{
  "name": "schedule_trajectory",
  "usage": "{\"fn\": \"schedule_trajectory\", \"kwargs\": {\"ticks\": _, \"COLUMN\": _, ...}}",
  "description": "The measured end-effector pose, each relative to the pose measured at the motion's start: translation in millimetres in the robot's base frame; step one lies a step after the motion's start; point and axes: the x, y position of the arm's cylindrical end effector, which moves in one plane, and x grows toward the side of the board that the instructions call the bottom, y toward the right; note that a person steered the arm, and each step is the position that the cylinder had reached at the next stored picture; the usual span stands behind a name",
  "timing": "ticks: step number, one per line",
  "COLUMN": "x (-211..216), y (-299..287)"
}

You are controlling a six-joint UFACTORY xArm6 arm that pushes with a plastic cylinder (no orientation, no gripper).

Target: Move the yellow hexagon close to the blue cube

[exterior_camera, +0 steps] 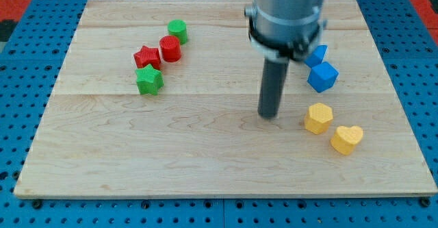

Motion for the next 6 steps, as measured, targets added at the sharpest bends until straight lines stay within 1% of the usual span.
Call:
{"fn": "schedule_trajectory", "kwargs": {"ticks": 1, "x": 57.7, "y": 33.0}}
{"fn": "schedule_trajectory", "kwargs": {"ticks": 2, "x": 46.6, "y": 57.6}}
{"fn": "schedule_trajectory", "kwargs": {"ticks": 3, "x": 9.5, "y": 53.0}}
{"fn": "schedule_trajectory", "kwargs": {"ticks": 4, "x": 2.1, "y": 68.1}}
{"fn": "schedule_trajectory", "kwargs": {"ticks": 5, "x": -20.8, "y": 68.3}}
{"fn": "schedule_trajectory", "kwargs": {"ticks": 6, "x": -29.8, "y": 69.1}}
